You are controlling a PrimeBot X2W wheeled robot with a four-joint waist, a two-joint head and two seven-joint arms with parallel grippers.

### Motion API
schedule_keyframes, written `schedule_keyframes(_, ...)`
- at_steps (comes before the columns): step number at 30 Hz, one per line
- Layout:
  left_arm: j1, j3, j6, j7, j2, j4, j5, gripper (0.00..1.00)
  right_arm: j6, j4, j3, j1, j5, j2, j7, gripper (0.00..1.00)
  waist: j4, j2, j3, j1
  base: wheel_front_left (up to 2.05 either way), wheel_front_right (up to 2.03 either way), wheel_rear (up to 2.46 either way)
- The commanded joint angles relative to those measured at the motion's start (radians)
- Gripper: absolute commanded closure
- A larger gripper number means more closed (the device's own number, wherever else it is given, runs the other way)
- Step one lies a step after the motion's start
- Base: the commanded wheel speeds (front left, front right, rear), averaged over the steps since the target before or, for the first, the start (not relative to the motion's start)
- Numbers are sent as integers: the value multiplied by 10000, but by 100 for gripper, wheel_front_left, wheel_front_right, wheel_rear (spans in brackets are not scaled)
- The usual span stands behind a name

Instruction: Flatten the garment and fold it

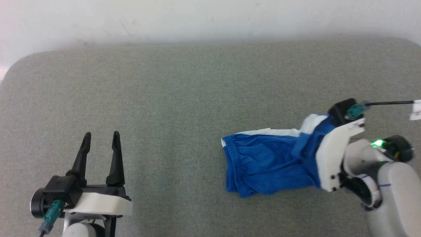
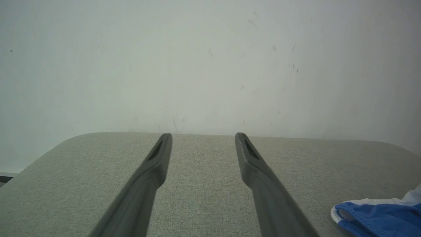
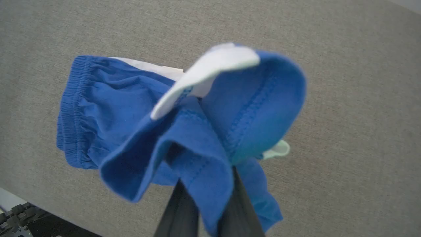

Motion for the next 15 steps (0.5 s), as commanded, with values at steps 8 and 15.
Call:
schedule_keyframes(8, -131, -60, -131, -47, -36, 61, -154, 0, -19, 988, 705, -503, 134, 1302, -494, 100, 282, -1, 242, 1, 0, 0, 0)
schedule_keyframes(15, -130, -24, -164, -47, -57, 134, -246, 0, -19, 2568, 1427, -1079, 208, 1556, -1111, 100, 555, -1, 388, 1, 0, 0, 0)
